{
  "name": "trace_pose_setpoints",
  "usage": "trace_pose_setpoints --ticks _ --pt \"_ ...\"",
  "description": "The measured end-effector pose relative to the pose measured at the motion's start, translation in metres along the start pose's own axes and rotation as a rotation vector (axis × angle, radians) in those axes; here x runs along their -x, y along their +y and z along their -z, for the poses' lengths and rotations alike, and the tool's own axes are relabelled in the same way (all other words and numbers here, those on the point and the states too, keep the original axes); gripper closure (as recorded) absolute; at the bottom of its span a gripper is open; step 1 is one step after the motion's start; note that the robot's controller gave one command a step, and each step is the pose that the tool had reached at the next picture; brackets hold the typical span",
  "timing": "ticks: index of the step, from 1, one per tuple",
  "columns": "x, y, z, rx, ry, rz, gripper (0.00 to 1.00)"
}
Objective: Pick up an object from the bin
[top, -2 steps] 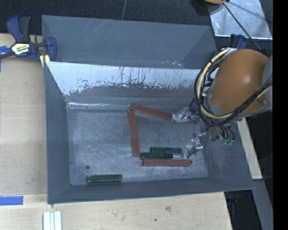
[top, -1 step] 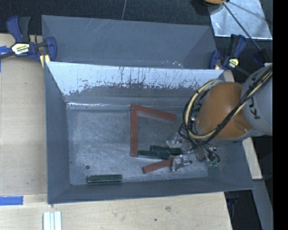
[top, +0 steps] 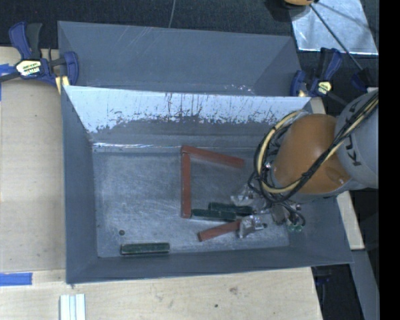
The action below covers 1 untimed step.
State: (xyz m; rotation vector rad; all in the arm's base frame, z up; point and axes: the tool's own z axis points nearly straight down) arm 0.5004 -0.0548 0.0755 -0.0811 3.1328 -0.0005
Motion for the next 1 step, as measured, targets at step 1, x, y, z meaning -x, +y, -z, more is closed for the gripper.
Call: trace_pose_setpoints --ticks 1 --pt "0.0423 -0.0076 0.1397 0.0 0.005 -0.037 1.0"
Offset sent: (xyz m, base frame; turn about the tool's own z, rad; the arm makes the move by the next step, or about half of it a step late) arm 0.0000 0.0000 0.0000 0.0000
